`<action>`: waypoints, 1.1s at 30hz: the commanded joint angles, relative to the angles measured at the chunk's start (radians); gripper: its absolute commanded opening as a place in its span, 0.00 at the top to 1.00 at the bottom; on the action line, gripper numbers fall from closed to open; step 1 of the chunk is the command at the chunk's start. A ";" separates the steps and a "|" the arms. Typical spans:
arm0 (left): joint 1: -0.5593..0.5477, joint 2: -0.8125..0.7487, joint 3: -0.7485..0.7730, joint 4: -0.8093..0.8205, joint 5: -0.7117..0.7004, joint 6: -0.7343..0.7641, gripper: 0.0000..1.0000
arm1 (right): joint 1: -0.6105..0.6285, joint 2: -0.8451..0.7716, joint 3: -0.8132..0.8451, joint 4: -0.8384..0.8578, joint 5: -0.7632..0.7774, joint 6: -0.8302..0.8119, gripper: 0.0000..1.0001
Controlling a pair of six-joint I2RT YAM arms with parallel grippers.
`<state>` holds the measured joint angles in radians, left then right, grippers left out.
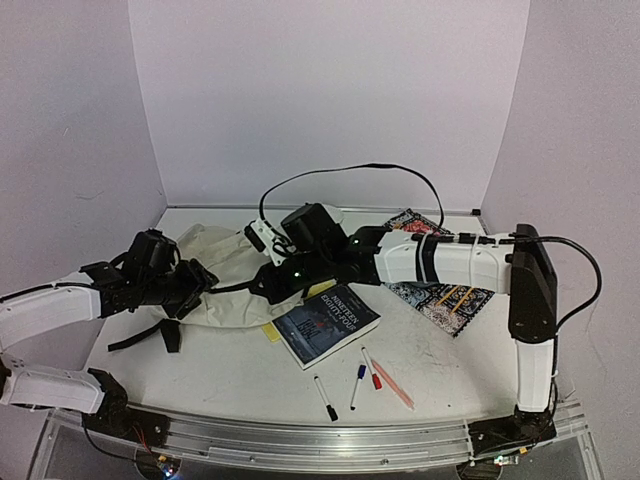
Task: Pack the student bag
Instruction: Hold the largest pocket of the student bag, then unzip the largest pocket of the student bag.
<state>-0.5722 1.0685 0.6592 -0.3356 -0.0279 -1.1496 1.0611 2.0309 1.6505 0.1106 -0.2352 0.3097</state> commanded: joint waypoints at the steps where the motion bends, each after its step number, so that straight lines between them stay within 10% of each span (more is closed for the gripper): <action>1: -0.013 -0.024 -0.052 0.167 0.053 -0.130 0.31 | 0.010 0.023 0.038 0.020 0.005 -0.013 1.00; 7: -0.044 0.023 -0.079 0.260 0.067 -0.173 0.38 | 0.013 0.014 0.030 0.020 0.013 -0.012 1.00; 16: -0.049 -0.029 -0.067 0.187 -0.065 -0.080 0.98 | 0.012 -0.060 -0.042 0.010 0.160 -0.048 1.00; 33: 0.055 -0.008 0.134 -0.262 -0.391 0.349 1.00 | -0.092 -0.287 -0.210 -0.049 0.393 -0.067 1.00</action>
<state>-0.6000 1.0542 0.7584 -0.4196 -0.1589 -0.9534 1.0440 1.8735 1.4751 0.1489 0.0106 0.2533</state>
